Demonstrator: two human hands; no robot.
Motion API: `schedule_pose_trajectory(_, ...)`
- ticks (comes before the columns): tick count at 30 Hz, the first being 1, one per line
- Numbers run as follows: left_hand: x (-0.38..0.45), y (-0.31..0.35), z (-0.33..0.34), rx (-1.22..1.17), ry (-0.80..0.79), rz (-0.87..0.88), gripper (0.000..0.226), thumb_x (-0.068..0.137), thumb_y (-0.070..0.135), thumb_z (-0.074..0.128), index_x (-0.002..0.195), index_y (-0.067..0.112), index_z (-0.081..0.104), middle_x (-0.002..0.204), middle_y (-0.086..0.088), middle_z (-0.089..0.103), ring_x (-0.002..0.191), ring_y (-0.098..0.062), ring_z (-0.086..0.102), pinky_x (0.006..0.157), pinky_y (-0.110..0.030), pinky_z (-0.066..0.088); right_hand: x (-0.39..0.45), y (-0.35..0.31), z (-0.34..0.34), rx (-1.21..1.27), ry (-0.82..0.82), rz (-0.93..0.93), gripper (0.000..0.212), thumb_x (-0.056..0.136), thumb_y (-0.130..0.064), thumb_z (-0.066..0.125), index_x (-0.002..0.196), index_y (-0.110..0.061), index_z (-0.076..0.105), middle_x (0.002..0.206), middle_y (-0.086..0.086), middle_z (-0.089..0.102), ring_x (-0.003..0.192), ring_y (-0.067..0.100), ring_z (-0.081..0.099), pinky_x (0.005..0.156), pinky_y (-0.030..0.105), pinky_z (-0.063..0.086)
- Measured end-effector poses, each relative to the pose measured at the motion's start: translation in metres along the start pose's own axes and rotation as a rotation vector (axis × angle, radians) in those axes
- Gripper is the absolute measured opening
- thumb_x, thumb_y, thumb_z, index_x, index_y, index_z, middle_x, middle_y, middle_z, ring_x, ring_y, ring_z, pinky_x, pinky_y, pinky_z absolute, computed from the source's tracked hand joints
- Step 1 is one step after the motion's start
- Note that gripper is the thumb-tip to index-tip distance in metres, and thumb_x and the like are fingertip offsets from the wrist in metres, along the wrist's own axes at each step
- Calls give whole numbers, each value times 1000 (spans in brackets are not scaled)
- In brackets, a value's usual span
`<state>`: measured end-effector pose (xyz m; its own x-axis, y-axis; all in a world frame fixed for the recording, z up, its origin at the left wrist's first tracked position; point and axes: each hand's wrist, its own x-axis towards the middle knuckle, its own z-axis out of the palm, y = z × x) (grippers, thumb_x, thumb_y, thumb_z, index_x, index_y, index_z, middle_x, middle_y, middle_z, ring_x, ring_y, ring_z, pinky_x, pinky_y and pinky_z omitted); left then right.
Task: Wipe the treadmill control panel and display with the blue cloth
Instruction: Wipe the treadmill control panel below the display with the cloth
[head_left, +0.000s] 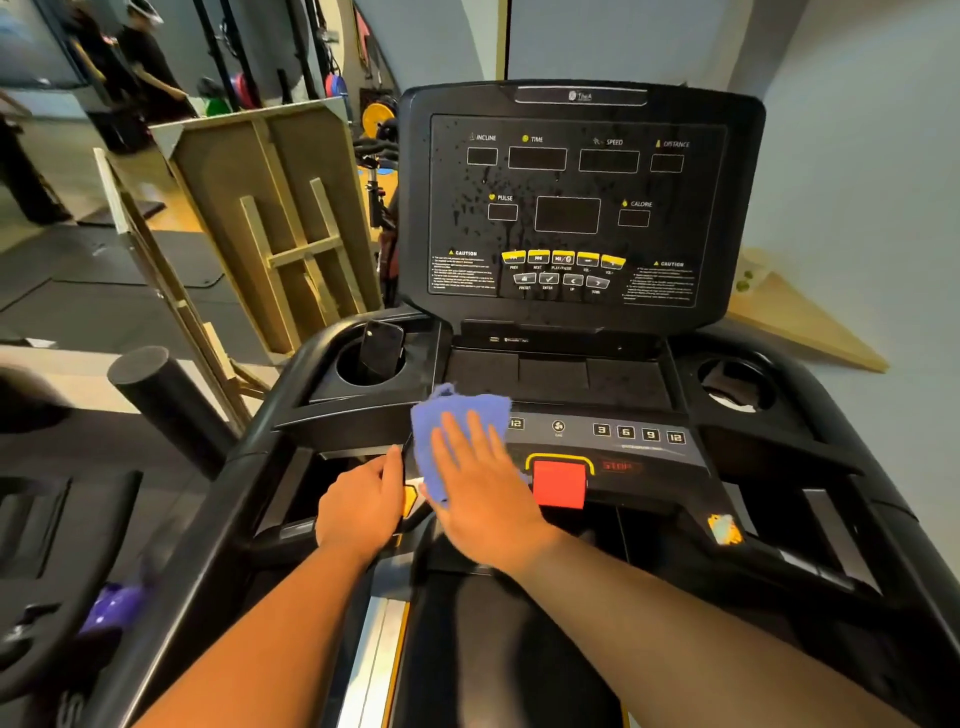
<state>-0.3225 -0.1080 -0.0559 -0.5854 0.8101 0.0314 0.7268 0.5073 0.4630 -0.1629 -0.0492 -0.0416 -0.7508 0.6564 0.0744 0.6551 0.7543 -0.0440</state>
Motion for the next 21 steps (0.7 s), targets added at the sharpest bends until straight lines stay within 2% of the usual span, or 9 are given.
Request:
schedule_pose_trajectory(3, 2, -2, 0, -9, -25, -1, 60, 107, 49, 21, 79, 23, 68, 75, 3, 64, 72, -20, 55, 72, -34, 38, -9, 16, -5, 21, -2, -208, 70, 102, -39, 41, 159, -14, 9, 167, 6, -1, 153, 29, -10, 123, 45, -9)
schedule_pose_trajectory(5, 2, -1, -2, -25, -40, -1, 62, 107, 48, 21, 73, 20, 65, 71, 4, 62, 70, -18, 56, 72, -34, 38, -17, 43, -3, 83, -6, -206, 70, 101, -32, 45, 159, -13, 10, 167, 2, -2, 153, 23, -10, 124, 38, -11)
schedule_pose_trajectory(8, 0, -2, -2, -32, -35, 30, 63, 107, 49, 20, 72, 20, 64, 69, 2, 63, 66, -10, 55, 70, -33, 38, -36, 78, 1, 109, 130, -12, 77, 89, -21, 57, 155, -2, 21, 164, 12, 18, 153, 27, 5, 123, 41, 5)
schedule_pose_trajectory(10, 1, -4, -4, -38, -32, 25, 63, 106, 52, 19, 73, 23, 64, 70, 3, 64, 68, -11, 58, 70, -34, 44, -42, 78, 5, 110, 172, 126, 76, 91, -20, 57, 155, 0, 19, 163, 14, 18, 152, 30, 10, 122, 44, 13)
schedule_pose_trajectory(13, 1, -4, -2, -39, -35, 40, 64, 105, 55, 18, 72, 24, 63, 70, 5, 65, 73, -16, 63, 76, -38, 52, -9, 39, -5, 141, 138, 399, 72, 102, -34, 44, 158, -3, 10, 167, 14, 5, 153, 38, -2, 124, 49, 2)
schedule_pose_trajectory(14, 0, -3, -2, -41, -38, 42, 63, 105, 54, 18, 72, 24, 63, 71, 5, 65, 74, -17, 63, 77, -38, 52, 7, 25, -7, 126, 130, 423, 73, 102, -38, 42, 158, -5, 8, 167, 14, 2, 152, 40, -5, 123, 49, -1)
schedule_pose_trajectory(18, 3, -4, -2, -41, -33, 23, 62, 104, 55, 18, 77, 25, 65, 79, 2, 70, 80, -23, 65, 79, -40, 52, 45, -15, -12, 46, 27, 159, 72, 103, -39, 38, 159, -10, 4, 168, 10, -5, 152, 39, -12, 122, 51, -9)
schedule_pose_trajectory(21, 3, -5, -3, -78, -88, -23, 64, 103, 57, 17, 80, 25, 67, 81, 1, 70, 80, -26, 65, 79, -40, 52, 21, -16, -3, 17, 2, -98, 74, 100, -34, 42, 160, -15, 4, 167, 4, -9, 152, 32, -17, 119, 43, -17)
